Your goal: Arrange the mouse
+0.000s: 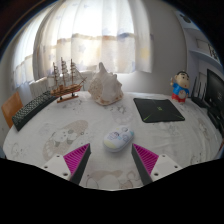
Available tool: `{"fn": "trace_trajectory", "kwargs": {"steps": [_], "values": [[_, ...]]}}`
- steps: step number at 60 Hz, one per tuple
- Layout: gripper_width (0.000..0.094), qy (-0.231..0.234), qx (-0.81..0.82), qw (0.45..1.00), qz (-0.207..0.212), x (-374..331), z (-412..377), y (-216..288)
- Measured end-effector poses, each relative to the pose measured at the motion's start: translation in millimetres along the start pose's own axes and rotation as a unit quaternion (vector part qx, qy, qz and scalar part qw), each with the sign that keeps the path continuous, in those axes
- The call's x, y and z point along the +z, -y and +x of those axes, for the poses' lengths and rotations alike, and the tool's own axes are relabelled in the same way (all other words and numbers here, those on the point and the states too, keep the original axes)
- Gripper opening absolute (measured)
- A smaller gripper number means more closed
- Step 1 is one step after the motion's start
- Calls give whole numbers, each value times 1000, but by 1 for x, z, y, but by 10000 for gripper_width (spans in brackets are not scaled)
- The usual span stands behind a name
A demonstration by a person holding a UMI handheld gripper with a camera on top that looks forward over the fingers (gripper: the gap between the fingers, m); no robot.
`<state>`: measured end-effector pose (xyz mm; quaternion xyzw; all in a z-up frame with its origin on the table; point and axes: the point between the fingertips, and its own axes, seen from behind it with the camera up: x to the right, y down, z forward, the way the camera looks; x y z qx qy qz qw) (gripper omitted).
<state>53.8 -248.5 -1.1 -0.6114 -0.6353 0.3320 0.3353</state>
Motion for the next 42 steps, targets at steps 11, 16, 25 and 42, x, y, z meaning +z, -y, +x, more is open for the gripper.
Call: {"fn": "trace_trajectory", "kwargs": {"steps": [11, 16, 25, 42], "values": [[859, 6, 3, 1000, -7, 33, 4, 10], [863, 11, 1, 1000, -9, 46, 4, 16], [862, 28, -1, 1000, -13, 64, -3, 28], [528, 23, -11, 1000, -16, 80, 5, 35]]}}
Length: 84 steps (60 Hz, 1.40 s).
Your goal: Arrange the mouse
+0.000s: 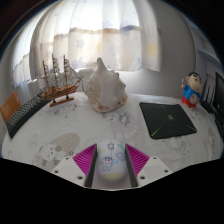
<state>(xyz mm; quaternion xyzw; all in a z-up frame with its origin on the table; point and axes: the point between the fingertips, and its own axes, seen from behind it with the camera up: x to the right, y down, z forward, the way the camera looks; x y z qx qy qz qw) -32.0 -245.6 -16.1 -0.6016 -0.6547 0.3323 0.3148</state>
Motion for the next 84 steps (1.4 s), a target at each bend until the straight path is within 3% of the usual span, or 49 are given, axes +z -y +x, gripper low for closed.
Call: {"fn": "trace_trajectory", "kwargs": {"steps": [1, 14, 26, 37, 47, 60, 65, 71, 84], "values": [[479, -1, -1, 1000, 0, 0, 2, 0], [451, 16, -9, 1000, -2, -11, 5, 19], [435, 3, 5, 999, 37, -32, 60, 113], [434, -51, 3, 997, 59, 1, 162, 173], [434, -81, 6, 997, 8, 63, 237, 141], [440, -51, 20, 997, -47, 119, 254, 86], [516, -38, 31, 998, -45, 124, 252, 84], [862, -52, 36, 997, -50, 118, 258, 87], [846, -56, 14, 998, -39, 19, 249, 122]]}}
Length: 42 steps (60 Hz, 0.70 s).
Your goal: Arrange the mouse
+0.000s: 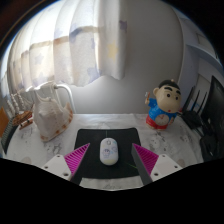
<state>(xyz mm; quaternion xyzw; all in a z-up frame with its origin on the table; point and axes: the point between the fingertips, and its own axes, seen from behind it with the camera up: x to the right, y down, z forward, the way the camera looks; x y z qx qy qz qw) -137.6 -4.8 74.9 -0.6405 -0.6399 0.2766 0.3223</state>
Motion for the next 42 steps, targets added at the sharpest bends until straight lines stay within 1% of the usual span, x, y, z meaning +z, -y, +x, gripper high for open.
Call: {"fn": "trace_trajectory", "kwargs": {"steps": [7, 14, 21, 27, 32, 37, 42], "values": [[844, 13, 5, 1000, -14, -88, -8, -11], [845, 22, 16, 999, -42, -169, -17, -45], [844, 22, 29, 997, -61, -227, -23, -80], [845, 15, 23, 998, -63, -252, -23, -98], [846, 8, 5, 999, -51, -261, -23, -98], [846, 14, 3, 999, -42, -264, -28, -93], [844, 10, -2, 999, -36, -264, -27, -87]]}}
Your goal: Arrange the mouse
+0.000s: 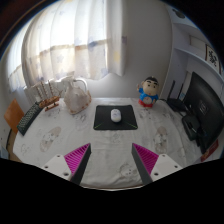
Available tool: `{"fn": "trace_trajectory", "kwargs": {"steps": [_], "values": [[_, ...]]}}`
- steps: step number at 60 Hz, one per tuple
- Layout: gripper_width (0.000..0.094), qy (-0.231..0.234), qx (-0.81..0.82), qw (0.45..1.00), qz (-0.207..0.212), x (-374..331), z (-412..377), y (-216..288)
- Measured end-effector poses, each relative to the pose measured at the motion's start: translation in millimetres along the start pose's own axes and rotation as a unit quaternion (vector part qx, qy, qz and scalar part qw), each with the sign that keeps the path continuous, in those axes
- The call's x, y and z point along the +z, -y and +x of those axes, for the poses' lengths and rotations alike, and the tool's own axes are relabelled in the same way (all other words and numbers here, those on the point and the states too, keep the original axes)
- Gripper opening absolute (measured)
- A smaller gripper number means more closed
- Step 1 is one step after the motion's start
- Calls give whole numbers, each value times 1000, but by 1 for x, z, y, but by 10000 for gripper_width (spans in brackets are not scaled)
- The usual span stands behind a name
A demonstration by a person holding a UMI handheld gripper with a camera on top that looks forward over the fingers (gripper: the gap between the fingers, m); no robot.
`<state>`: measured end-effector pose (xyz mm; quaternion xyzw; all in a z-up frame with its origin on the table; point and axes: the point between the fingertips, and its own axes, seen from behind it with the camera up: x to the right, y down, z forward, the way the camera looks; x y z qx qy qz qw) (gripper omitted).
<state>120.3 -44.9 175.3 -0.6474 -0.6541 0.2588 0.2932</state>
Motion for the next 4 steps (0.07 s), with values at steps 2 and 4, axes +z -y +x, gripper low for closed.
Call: {"fn": "trace_trajectory", "kwargs": {"steps": [2, 4], "values": [[843, -4, -1, 1000, 5, -1, 1, 3], [846, -6, -2, 1000, 7, -1, 3, 5]]}}
